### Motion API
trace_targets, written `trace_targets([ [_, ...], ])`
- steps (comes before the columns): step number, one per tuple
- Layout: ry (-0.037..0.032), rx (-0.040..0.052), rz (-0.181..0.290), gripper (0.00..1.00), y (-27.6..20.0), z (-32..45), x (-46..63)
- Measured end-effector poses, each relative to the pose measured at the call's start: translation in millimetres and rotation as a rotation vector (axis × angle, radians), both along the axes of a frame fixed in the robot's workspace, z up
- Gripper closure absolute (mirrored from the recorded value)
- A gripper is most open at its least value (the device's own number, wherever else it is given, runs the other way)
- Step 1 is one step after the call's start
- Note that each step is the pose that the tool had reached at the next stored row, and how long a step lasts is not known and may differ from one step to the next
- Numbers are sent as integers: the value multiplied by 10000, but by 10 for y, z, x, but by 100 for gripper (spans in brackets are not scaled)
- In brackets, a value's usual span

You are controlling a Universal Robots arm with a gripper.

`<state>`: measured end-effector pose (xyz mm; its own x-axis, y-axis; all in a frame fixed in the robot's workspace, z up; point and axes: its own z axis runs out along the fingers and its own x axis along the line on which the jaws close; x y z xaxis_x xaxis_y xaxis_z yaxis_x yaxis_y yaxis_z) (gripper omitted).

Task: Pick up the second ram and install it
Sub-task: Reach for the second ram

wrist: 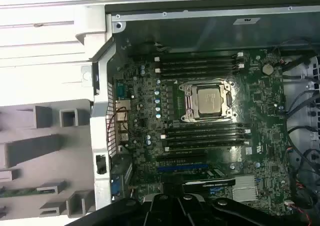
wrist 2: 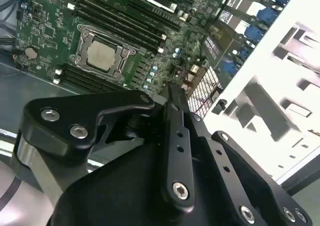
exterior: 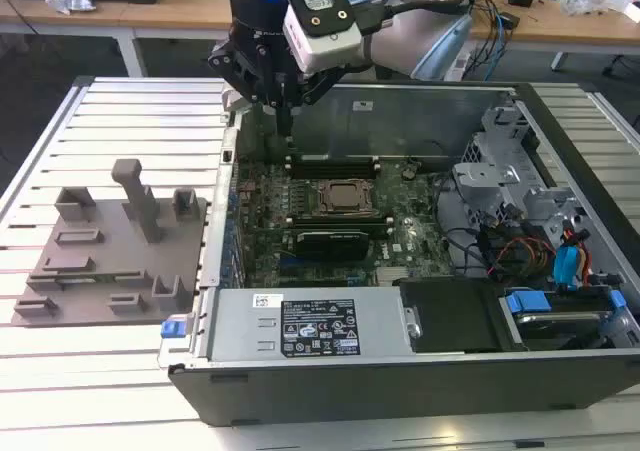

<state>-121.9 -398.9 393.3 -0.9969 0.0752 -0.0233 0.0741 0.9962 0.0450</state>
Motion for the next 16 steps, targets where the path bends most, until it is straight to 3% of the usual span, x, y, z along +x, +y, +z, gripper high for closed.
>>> trace_targets([
  [2,-2,0,-1,90,0,0,-103],
  [6,-28,0,-1,90,0,0,-464],
  [7,-41,1,-1,90,0,0,-618],
  [10,-51,1,1,90,0,-3,-864],
  [16,-55,0,0,90,0,-9,-1071],
])
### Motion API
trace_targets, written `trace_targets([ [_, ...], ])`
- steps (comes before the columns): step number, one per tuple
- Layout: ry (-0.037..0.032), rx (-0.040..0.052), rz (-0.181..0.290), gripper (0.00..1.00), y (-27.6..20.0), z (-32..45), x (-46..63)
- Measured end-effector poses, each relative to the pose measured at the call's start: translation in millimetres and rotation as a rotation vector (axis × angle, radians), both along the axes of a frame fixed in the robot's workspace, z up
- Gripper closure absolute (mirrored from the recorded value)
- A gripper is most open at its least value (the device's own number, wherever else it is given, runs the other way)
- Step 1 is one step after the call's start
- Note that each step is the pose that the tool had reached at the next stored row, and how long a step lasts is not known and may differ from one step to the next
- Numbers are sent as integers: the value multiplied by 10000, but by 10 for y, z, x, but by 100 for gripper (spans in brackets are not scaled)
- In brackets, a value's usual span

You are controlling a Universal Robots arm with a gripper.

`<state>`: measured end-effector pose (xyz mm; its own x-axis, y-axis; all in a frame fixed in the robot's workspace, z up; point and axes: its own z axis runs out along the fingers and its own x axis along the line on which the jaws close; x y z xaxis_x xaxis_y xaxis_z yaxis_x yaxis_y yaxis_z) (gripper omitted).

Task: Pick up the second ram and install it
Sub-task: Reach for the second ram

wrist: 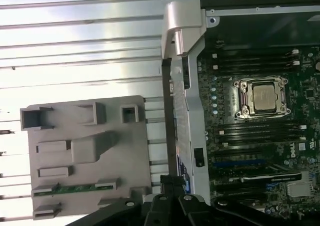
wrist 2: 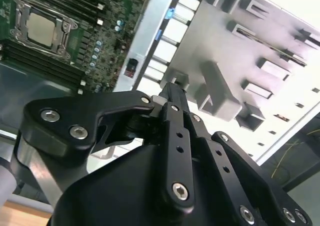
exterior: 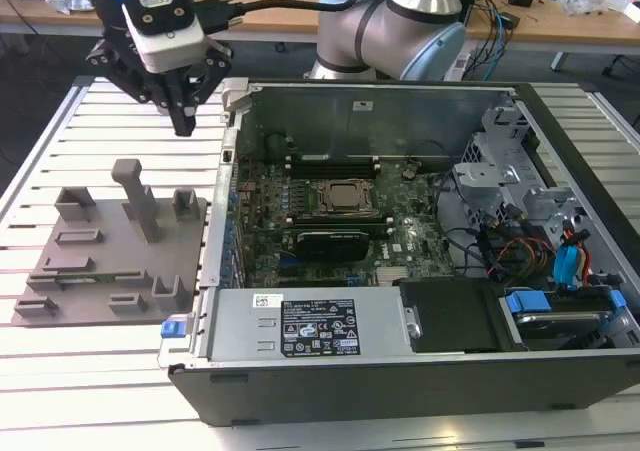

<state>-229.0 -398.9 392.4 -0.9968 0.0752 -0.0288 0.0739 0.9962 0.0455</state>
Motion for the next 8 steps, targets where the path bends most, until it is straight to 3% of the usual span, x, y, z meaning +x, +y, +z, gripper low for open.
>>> trace_targets([
  [8,0,0,-1,90,0,-24,-348],
])
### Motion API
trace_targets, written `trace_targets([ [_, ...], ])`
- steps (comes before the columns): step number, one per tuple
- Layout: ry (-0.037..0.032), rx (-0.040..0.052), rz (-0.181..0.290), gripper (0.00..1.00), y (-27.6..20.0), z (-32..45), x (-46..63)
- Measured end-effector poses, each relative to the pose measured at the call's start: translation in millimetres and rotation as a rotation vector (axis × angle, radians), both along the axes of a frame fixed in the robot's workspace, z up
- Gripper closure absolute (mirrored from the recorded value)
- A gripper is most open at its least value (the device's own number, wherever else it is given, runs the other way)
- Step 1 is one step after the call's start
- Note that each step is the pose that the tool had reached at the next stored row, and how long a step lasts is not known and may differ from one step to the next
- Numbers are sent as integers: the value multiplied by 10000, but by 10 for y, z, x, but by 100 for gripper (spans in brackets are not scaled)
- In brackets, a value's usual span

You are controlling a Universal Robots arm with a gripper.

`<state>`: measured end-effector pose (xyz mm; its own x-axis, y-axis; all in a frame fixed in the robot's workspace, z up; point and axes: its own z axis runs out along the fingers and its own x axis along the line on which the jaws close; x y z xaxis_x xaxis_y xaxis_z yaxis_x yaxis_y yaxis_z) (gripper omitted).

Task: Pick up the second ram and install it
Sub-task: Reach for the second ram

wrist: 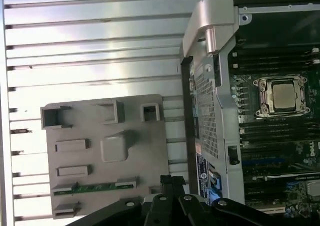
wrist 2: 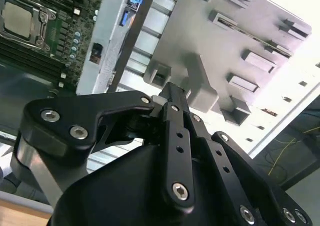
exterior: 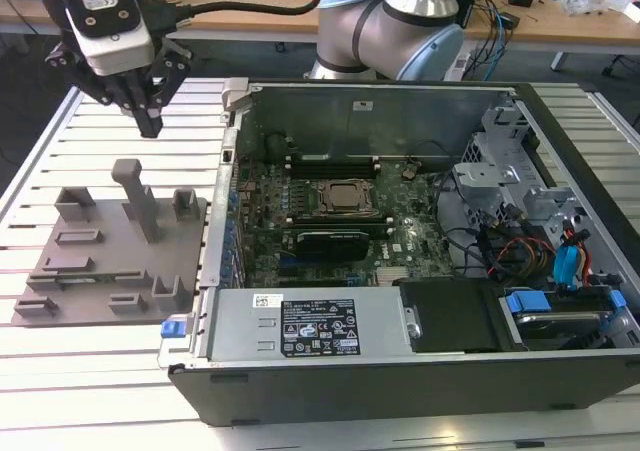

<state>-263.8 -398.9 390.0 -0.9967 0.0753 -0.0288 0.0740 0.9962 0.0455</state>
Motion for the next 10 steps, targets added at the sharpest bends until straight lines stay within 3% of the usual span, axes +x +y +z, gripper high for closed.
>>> trace_targets([
  [5,0,0,0,90,-7,-37,-242],
  [8,0,0,0,90,-58,-52,-409],
  [10,0,0,0,90,-75,-54,-463],
])
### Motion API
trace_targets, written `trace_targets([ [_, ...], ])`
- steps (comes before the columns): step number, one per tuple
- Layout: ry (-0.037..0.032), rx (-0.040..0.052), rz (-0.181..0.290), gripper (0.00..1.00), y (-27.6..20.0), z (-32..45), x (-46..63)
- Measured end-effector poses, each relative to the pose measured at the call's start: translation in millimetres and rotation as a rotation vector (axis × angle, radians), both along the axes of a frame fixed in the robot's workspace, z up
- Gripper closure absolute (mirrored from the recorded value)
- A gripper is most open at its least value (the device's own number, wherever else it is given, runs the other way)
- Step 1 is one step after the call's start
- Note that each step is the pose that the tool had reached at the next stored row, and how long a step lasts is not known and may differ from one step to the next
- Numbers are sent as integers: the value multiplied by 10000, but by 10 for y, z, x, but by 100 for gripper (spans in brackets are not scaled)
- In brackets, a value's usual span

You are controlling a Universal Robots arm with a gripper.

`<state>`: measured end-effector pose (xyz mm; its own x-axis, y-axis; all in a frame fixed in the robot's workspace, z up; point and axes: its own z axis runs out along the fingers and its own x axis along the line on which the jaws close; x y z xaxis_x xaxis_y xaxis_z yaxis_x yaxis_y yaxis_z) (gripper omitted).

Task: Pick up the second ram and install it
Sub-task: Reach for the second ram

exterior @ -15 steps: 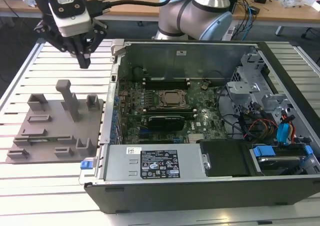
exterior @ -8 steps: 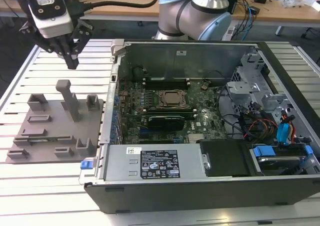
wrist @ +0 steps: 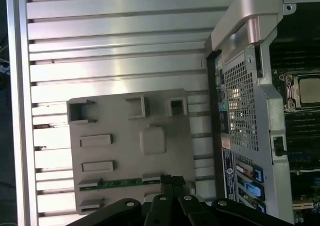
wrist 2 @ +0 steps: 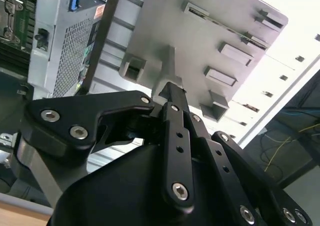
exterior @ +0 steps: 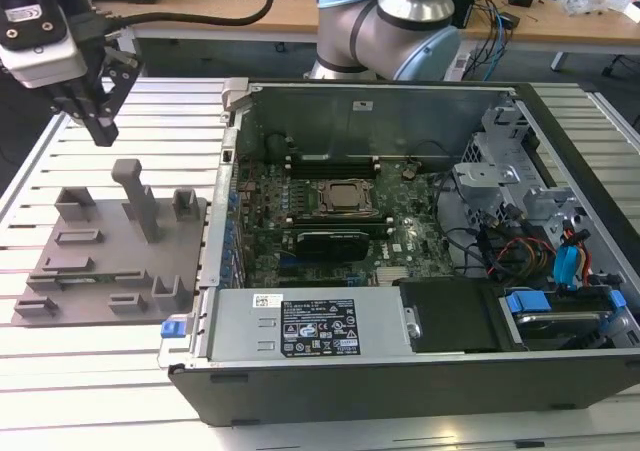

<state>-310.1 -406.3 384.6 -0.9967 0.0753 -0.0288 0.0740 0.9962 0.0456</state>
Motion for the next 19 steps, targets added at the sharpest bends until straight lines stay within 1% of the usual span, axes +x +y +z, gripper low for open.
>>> trace_targets([
  [1,0,-1,0,90,-13,-1,-39],
  [5,0,-1,2,90,-39,-6,-140],
  [8,1,-1,2,90,-68,-15,-285],
  [9,0,0,0,90,-75,-19,-317],
  [10,1,-1,1,90,-96,-24,-371],
  [11,1,-1,1,90,-128,-28,-396],
  [13,0,0,0,90,-189,-36,-407],
  [14,1,-1,1,90,-253,-42,-417],
  [15,2,-1,1,90,-280,-44,-422],
  [16,0,0,1,90,-329,-51,-432],
  [18,1,-1,0,90,-411,-58,-460],
  [19,1,-1,0,90,-437,-61,-470],
])
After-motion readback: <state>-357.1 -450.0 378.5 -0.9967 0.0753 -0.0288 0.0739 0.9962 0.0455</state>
